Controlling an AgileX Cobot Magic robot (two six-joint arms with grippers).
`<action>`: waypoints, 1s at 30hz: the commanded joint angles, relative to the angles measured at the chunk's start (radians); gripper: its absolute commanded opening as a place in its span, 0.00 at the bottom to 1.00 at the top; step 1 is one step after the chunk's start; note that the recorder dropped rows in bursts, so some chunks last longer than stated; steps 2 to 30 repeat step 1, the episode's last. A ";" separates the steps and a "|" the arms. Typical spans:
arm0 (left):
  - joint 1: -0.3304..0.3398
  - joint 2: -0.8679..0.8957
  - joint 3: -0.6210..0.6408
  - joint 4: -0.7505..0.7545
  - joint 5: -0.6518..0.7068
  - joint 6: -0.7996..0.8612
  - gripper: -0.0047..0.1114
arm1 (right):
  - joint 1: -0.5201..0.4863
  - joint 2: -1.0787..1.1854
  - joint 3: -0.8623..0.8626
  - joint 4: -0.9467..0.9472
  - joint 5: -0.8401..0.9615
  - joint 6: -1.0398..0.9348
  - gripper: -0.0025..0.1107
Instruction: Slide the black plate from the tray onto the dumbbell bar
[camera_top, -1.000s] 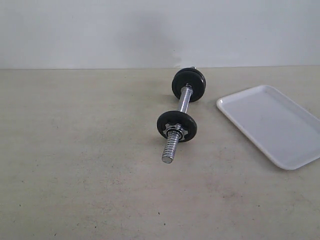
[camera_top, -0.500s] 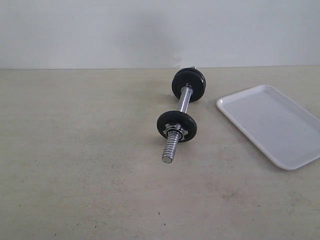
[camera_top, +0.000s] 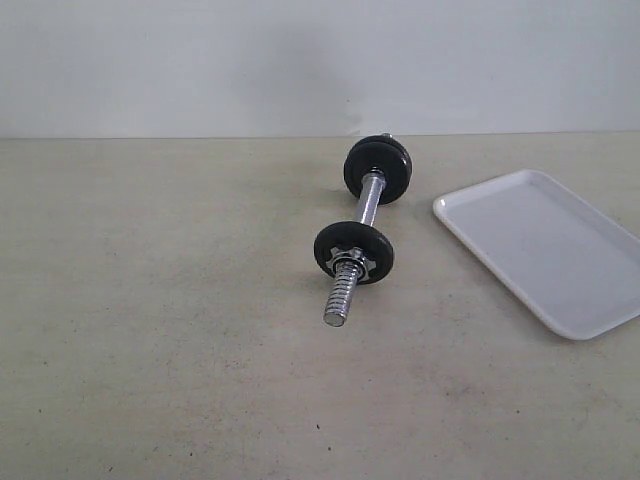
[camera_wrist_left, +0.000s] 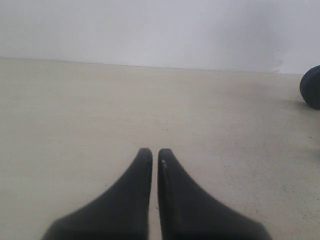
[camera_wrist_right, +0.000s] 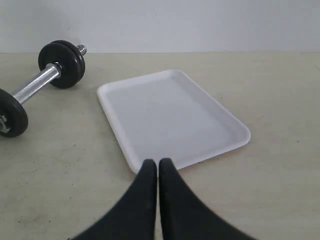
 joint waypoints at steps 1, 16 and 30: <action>-0.005 -0.003 0.002 0.004 -0.002 0.002 0.08 | -0.005 -0.005 0.000 0.001 -0.005 -0.006 0.02; -0.005 -0.003 0.002 0.004 -0.002 0.002 0.08 | -0.005 -0.005 0.000 0.001 -0.005 -0.006 0.02; -0.005 -0.003 0.002 0.004 -0.002 0.002 0.08 | -0.005 -0.005 0.000 0.001 -0.005 -0.006 0.02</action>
